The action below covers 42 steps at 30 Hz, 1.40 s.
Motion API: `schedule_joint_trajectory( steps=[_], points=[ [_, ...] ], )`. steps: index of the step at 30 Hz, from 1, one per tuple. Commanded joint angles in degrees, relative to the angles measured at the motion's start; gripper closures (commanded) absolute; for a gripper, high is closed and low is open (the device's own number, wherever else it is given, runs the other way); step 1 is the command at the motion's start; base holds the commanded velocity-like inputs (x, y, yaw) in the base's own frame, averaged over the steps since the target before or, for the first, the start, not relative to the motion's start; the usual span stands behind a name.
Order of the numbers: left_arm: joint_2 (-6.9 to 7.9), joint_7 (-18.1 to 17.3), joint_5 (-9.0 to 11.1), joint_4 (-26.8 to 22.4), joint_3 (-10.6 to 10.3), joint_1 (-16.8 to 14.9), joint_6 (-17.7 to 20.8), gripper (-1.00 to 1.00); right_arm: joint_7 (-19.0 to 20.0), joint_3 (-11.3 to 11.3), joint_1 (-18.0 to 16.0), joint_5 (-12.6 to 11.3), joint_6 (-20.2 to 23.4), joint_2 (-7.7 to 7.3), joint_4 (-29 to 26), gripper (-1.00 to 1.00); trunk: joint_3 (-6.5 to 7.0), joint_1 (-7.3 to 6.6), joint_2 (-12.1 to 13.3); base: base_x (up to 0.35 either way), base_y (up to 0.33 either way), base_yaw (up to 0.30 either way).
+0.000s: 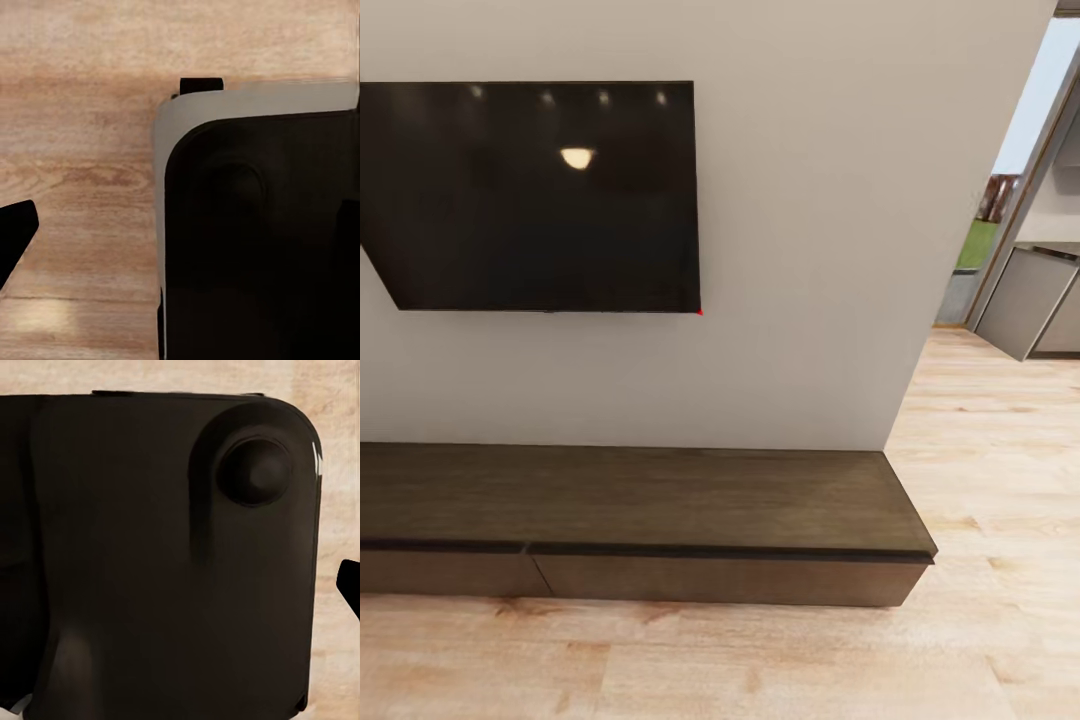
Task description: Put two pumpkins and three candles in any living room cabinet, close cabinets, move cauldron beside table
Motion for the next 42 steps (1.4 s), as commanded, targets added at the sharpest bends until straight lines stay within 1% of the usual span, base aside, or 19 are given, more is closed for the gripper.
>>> schedule_joint_trajectory(
  steps=[1,3,4,5,6,8,9,13,16,19,22,24,29,33,36,37,38,39,42],
  points=[
    [0.03,-0.1,0.1,-1.3,0.0,0.0,0.1,-1.00,-0.1,0.0,0.0,-0.1,-0.2,-0.03,-0.1,-1.00,-0.05,0.00,0.0,0.000,0.000,0.000],
    [-0.05,-0.1,0.1,-4.3,0.1,0.0,0.7,-1.00,-0.3,0.0,0.0,-0.2,-0.2,-0.21,-0.2,-1.00,-0.05,0.00,0.0,0.000,0.000,0.000],
    [-0.24,-0.1,0.1,-10.9,0.0,0.0,5.4,-1.00,-0.7,0.1,0.0,-0.2,0.1,-0.16,-0.4,-1.00,-0.05,0.00,0.0,0.000,0.000,0.000],
    [-0.25,-0.2,0.1,-13.9,0.0,0.0,8.3,-1.00,-0.9,0.1,0.0,-0.1,0.3,-0.10,-1.1,-1.00,-0.05,0.00,0.0,0.000,0.000,0.000],
    [-0.26,-0.2,0.1,-15.5,0.0,0.0,9.8,-1.00,-0.9,0.1,-0.1,-0.1,0.4,-0.08,-1.8,-1.00,-0.05,0.00,0.0,0.000,0.000,0.000],
    [-0.30,-0.3,0.2,-22.1,0.1,0.0,15.7,-1.00,-1.0,0.1,-0.1,-0.2,1.4,-0.10,-6.6,-1.00,-0.05,0.00,0.0,0.000,0.000,0.000],
    [-0.41,-0.3,0.2,-26.7,0.0,0.0,19.2,-1.00,-1.1,0.1,-0.1,-0.3,3.6,-0.13,-10.8,-1.00,-0.05,0.00,0.0,0.000,0.000,0.000],
    [-0.66,-0.3,0.3,-34.7,0.1,-0.1,24.2,-1.00,-1.2,0.1,-0.1,-0.3,12.4,-0.06,-19.9,-1.00,-0.05,0.00,0.0,0.000,0.000,0.000],
    [-0.79,-0.3,0.3,-37.0,0.1,-1.0,27.7,-1.00,-1.3,0.1,-0.1,-0.3,17.1,-0.03,-25.7,-1.00,-0.05,0.00,0.0,0.000,0.000,0.000],
    [-1.16,-0.3,0.4,-37.6,0.1,-2.8,30.1,-1.00,-1.5,0.0,-0.1,-0.4,19.2,-0.01,-28.6,-1.00,-0.05,0.00,0.0,0.000,0.000,0.000],
    [-1.65,-0.3,0.7,-37.6,0.0,-4.9,31.0,-1.00,-1.5,0.0,-0.5,-0.4,19.8,0.03,-29.5,-1.00,-0.05,0.00,0.0,0.000,0.000,0.000],
    [-2.16,-0.3,0.9,-37.5,0.0,-6.9,31.4,-1.00,-1.5,0.0,-1.6,-0.5,20.1,0.06,-30.1,-1.00,-0.05,0.00,0.0,0.000,0.000,0.000],
    [-3.14,-0.2,1.0,-37.4,0.1,-9.9,33.5,-1.00,-1.5,-0.1,-4.2,-0.7,19.8,0.08,-30.6,-1.00,-0.05,0.00,0.0,0.000,0.000,0.000],
    [-3.61,-0.6,1.3,-37.7,0.2,-10.8,34.4,-1.00,-1.5,-0.1,-5.6,-0.8,18.4,0.12,-30.7,-1.00,-0.05,0.00,0.0,0.000,0.000,0.000],
    [-3.59,-3.6,3.9,-38.2,0.1,-10.9,34.5,-1.00,-1.4,-0.1,-6.0,-1.6,16.8,0.15,-32.2,-1.00,-0.05,0.00,0.0,0.000,0.000,0.000],
    [-3.42,-5.8,5.3,-38.2,0.1,-11.0,34.6,-1.00,-1.4,-0.1,-6.1,-2.3,16.4,0.16,-32.8,-1.00,-0.05,0.00,0.0,0.000,0.000,0.000],
    [-3.07,-9.3,7.0,-38.4,0.1,-11.0,34.5,-1.00,-1.2,-0.1,-6.2,-3.9,16.0,0.16,-33.3,-1.00,-0.05,0.00,0.0,0.000,0.000,0.000],
    [-2.76,-11.2,7.7,-38.5,0.1,-11.0,34.3,-1.00,-1.1,-0.1,-6.2,-5.0,15.8,0.16,-33.6,-1.00,-0.05,0.00,0.0,0.000,0.000,0.000],
    [-2.00,-13.8,8.5,-38.5,0.1,-11.0,34.0,-1.00,-0.8,-0.1,-6.2,-6.6,15.5,0.17,-33.9,-1.00,-0.05,0.00,0.0,0.000,0.000,0.000]
  ],
)
